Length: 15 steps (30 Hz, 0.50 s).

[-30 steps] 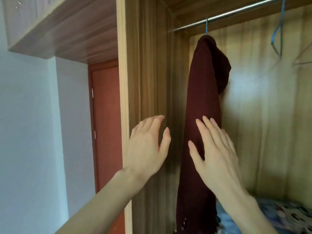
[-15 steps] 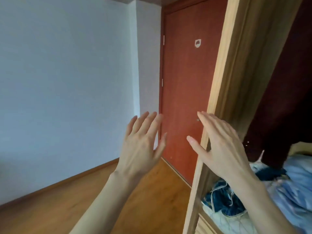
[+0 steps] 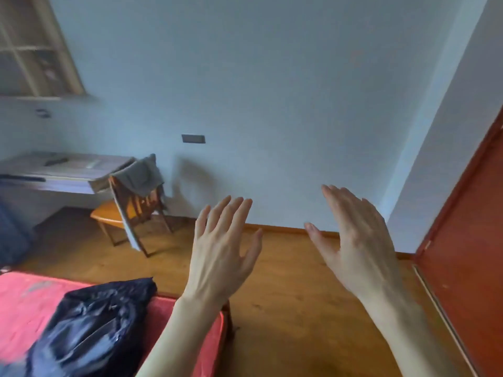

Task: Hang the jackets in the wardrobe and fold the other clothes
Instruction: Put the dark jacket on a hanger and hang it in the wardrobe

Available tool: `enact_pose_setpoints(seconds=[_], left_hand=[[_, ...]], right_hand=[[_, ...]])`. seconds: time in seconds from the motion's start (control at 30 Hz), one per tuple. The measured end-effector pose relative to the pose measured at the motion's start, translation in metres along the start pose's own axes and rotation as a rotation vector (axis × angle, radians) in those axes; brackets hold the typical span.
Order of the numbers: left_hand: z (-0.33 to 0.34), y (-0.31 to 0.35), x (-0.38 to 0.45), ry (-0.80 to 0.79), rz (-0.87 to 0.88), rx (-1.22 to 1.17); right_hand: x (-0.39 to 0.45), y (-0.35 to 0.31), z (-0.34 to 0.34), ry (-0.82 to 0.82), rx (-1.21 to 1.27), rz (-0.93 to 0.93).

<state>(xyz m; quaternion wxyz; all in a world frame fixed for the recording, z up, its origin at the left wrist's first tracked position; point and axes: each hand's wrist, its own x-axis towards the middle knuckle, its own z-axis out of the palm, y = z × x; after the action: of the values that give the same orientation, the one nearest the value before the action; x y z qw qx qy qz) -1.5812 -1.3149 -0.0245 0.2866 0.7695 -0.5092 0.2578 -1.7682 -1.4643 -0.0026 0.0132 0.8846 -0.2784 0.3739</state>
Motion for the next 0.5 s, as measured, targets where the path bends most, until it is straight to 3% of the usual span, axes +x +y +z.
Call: enact_pose_setpoints(seconds=[0.27,0.5], left_hand=[[-0.069,-0.085,-0.056,0.088,-0.276,0.276],[-0.135,-0.133,-0.145,0.117,-0.548,0.499]], right_hand=[[0.044,-0.106,0.089,-0.152,0.294,-0.269],[0.028,-0.219,0.14,-0.266,0.503,-0.545]])
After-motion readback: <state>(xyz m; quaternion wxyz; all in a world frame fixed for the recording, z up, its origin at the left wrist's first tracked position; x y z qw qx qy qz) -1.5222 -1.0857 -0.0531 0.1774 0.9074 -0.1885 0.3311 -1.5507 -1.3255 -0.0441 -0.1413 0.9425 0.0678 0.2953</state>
